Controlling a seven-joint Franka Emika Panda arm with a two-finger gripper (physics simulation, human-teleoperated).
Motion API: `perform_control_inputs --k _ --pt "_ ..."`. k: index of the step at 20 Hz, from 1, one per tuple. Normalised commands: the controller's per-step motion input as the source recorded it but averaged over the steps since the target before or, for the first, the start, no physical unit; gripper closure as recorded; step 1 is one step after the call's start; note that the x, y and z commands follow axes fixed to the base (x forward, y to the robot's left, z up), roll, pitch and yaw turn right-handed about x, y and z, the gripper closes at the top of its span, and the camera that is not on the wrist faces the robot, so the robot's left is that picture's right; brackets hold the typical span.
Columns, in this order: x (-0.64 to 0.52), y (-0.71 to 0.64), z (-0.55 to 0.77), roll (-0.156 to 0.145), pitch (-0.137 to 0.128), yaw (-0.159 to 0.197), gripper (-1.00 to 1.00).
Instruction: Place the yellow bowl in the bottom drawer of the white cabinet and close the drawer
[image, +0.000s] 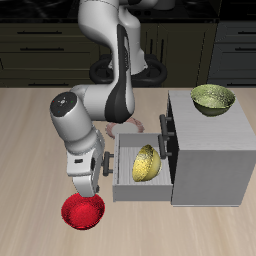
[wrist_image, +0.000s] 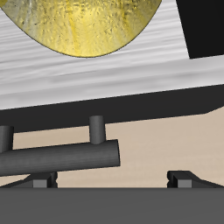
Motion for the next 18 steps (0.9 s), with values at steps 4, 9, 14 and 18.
perform_control_inputs --k 4,9,14,18 --pt "0.25 0.33 0.03 0.073 -0.085 0.068 -1.00" --pt "0.16 0.47 -0.01 0.079 -0.034 -0.023 -1.00" --pt "0.01 0.61 -0.02 0.076 -0.001 -0.035 -1.00" --pt "-0.05 0.79 0.11 0.080 -0.015 -0.090 -1.00"
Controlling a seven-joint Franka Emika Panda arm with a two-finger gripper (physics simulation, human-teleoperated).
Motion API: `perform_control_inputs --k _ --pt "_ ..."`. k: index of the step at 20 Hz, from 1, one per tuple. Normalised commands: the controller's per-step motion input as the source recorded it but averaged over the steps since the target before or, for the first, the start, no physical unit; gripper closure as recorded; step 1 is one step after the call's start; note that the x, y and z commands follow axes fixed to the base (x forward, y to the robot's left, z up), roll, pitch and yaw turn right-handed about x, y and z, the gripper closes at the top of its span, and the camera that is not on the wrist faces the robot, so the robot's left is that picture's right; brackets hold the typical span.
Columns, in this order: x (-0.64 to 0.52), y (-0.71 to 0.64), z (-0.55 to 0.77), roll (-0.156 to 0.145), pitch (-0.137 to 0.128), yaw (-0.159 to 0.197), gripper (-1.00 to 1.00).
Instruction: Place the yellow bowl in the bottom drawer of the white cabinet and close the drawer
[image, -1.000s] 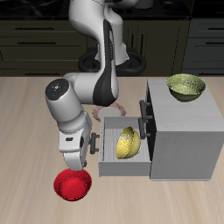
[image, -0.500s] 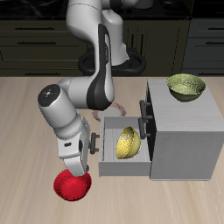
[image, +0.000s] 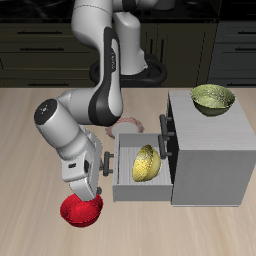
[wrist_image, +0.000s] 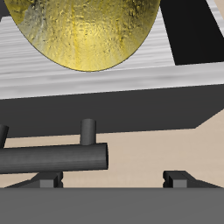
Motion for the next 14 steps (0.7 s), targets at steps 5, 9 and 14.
perform_control_inputs --k 5,9,14 --pt "0.04 0.65 0.20 0.048 -0.060 -0.115 -1.00" --pt "0.03 0.79 0.12 0.078 -0.076 -0.075 -1.00" --pt "-0.01 0.71 0.20 0.035 -0.024 -0.068 -1.00"
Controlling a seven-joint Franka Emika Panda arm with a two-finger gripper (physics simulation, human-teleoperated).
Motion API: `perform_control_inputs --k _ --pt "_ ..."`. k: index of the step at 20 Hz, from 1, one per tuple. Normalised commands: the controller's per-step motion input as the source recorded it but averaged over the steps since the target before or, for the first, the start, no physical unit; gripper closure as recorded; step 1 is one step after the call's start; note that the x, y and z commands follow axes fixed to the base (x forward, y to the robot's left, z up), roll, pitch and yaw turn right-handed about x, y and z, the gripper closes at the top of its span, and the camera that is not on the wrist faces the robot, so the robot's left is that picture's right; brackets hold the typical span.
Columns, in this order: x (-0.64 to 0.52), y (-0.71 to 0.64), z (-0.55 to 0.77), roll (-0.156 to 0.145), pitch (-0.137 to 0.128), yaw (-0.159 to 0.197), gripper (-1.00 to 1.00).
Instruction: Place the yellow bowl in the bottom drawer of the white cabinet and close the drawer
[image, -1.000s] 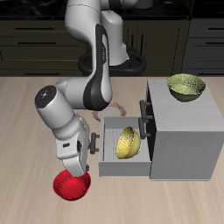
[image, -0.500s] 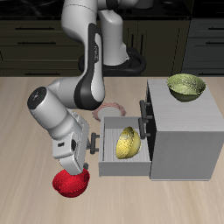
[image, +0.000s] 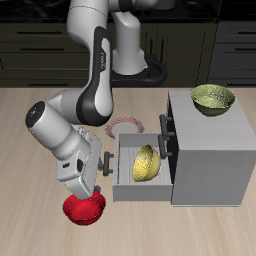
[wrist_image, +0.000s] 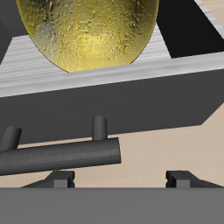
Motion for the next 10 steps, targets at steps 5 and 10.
perform_control_inputs --k 5,10 --pt "0.03 0.63 0.42 0.058 -0.035 -0.012 -1.00" --pt "0.02 0.21 0.27 0.041 -0.025 0.018 -1.00"
